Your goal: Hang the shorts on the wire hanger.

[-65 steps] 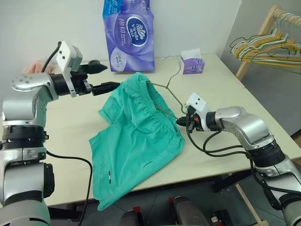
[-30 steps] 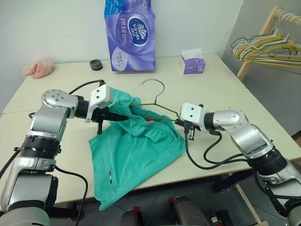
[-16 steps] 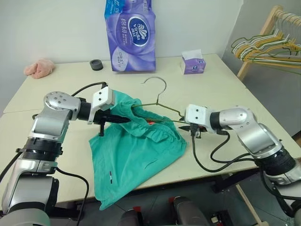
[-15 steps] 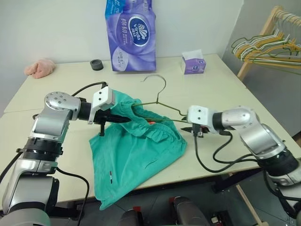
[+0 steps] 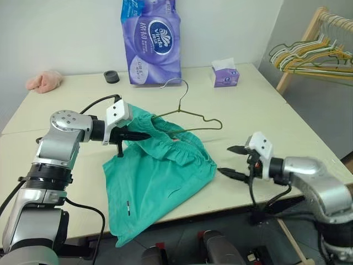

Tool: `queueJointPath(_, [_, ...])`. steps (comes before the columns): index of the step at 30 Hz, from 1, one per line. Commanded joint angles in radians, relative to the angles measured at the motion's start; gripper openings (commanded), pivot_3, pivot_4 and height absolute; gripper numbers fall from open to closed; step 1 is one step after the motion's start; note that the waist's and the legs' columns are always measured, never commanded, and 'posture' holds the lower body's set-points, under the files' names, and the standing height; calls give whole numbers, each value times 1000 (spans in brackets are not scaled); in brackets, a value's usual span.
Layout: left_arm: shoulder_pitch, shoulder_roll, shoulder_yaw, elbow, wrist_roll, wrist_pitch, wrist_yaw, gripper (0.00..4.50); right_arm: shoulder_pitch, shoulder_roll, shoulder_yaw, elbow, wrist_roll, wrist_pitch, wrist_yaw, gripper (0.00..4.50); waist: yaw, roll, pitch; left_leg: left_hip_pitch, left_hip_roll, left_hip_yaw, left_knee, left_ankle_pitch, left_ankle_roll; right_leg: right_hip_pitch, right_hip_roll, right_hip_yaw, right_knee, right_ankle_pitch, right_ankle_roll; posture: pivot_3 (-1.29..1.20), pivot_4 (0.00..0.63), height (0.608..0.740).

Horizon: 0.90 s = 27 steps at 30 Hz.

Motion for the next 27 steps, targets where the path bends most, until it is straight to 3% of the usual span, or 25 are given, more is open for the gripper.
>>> queueJointPath(1, [-29,8,28,-6,-11,-8,4,0,4,35,25,-28,-22,-20,-93,4464,2,0,0,0,0,0,1,0,0,0,0,0,0,0,0,-201,56,740])
queueJointPath(5, [-33,5,28,-5,-11,-8,7,0,0,84,95,49,-112,-120,-186,4464,1,-1,-2,0,0,-1,1,0,0,0,0,-1,0,0,0,-197,53,740])
queueJointPath(14, [-35,1,32,-2,-14,-8,16,0,-48,224,190,189,-143,-131,-283,4464,-1,-2,-3,0,1,-1,0,0,0,0,1,0,1,0,0,-192,49,740])
queueJointPath(18, [-31,1,37,-4,-16,-9,21,0,-63,253,175,212,-132,-117,-302,3614,2,-2,-3,0,0,0,1,0,0,0,0,0,1,0,0,-185,50,740])
queueJointPath(27, [-11,6,62,-29,-46,16,42,0,-79,252,137,249,-152,-152,-367,499,1,-2,-3,0,0,-1,1,0,0,0,0,0,1,0,0,-183,50,740])
